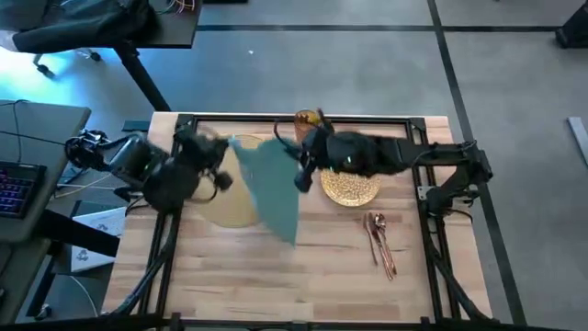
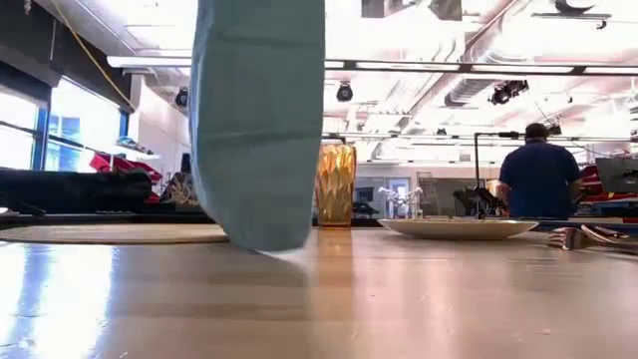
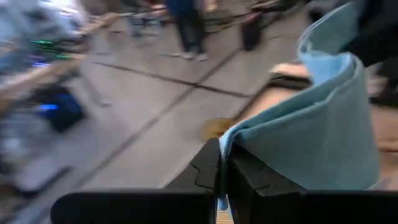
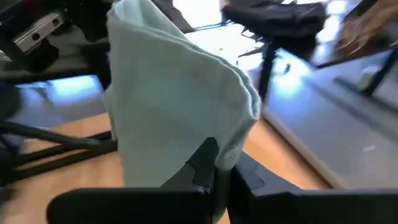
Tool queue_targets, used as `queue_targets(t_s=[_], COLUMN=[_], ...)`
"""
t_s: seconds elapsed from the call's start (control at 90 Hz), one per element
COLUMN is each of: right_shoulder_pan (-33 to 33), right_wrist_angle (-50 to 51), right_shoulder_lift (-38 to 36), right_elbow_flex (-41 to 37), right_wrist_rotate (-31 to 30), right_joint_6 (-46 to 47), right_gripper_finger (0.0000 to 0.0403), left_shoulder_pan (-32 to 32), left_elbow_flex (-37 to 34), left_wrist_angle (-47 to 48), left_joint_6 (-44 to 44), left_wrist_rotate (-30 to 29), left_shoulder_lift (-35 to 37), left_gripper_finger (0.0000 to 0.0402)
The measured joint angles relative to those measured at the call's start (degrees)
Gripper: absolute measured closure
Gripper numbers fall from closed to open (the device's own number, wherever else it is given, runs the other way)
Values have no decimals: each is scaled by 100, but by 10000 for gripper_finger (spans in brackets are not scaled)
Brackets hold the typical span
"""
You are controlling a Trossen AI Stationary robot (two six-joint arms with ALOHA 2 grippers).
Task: Set table place
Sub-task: Fold the blue table napkin
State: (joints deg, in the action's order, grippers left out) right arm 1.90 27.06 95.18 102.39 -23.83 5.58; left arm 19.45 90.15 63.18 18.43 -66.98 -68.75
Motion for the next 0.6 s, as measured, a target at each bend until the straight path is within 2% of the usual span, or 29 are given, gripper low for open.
queue_targets(t_s=[0.111,0.222,0.367,0.444,0.522,0.6], right_shoulder_pan=[-327,-479,-467,-353,-194,-20], right_wrist_angle=[-423,-854,-1146,-1048,-756,-268], right_shoulder_lift=[-26,-79,-168,-264,-347,-353], right_elbow_flex=[0,0,0,0,0,-1], right_wrist_rotate=[-68,-301,-261,-292,-261,-140], right_joint_6=[-651,-1135,-1781,-1831,-1709,-1394], right_gripper_finger=[403,403,403,403,403,403], left_shoulder_pan=[-514,-806,-845,-719,-459,-141], left_elbow_flex=[0,0,0,2,7,9], left_wrist_angle=[-137,-734,-2006,-2528,-2413,-1617], left_joint_6=[-949,-2180,-3933,-4667,-4771,-3971], left_wrist_rotate=[8,37,33,235,540,853], left_shoulder_lift=[71,167,274,303,308,291], left_gripper_finger=[402,402,401,401,401,401])
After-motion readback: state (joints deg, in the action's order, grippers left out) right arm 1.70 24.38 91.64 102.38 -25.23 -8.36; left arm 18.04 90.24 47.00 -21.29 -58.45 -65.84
